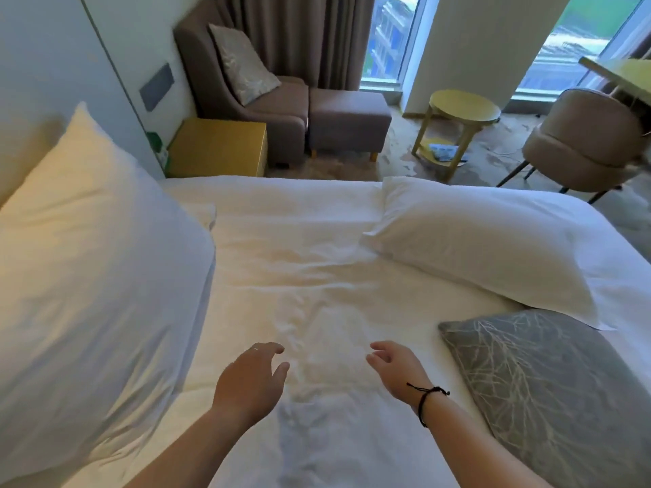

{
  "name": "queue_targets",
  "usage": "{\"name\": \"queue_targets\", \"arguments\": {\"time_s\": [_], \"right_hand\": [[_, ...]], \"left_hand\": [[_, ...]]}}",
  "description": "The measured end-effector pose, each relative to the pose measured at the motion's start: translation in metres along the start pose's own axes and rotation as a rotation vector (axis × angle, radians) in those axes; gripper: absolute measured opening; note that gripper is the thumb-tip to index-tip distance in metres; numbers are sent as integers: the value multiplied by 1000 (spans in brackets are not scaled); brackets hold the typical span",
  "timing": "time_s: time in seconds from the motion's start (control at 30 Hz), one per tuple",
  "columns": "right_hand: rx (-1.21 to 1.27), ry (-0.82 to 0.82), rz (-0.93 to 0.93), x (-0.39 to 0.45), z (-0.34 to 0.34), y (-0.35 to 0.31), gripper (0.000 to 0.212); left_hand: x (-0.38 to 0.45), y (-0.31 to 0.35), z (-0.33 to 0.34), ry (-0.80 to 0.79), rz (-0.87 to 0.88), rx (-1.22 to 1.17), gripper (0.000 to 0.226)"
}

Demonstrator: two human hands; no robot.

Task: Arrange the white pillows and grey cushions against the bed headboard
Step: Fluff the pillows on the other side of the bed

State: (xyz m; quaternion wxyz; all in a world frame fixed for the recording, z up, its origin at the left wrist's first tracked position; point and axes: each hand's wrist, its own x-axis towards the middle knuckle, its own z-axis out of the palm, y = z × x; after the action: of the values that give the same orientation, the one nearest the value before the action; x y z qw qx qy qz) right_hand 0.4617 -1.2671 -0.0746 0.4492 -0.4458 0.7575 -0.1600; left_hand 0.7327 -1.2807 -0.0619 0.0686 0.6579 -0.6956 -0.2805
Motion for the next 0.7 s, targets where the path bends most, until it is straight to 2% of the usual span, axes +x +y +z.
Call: {"name": "queue_targets", "arguments": {"time_s": [0.13, 0.27, 0.5, 0.6, 0.7], "right_hand": [[-67, 6, -11, 48, -44, 49, 36], [-71, -4, -13, 81, -67, 75, 42], [-238, -37, -125, 145, -74, 109, 52], [-367, -66, -203, 180, -74, 117, 53], [-499, -62, -238, 224, -74, 116, 63]], "left_hand": [[20, 46, 45, -1, -60, -77, 37], [32, 63, 77, -26, -63, -66, 42], [105, 50, 135, -10, -80, 64, 50], [149, 39, 179, -26, -68, 143, 55], [204, 29, 225, -24, -60, 187, 64]]}}
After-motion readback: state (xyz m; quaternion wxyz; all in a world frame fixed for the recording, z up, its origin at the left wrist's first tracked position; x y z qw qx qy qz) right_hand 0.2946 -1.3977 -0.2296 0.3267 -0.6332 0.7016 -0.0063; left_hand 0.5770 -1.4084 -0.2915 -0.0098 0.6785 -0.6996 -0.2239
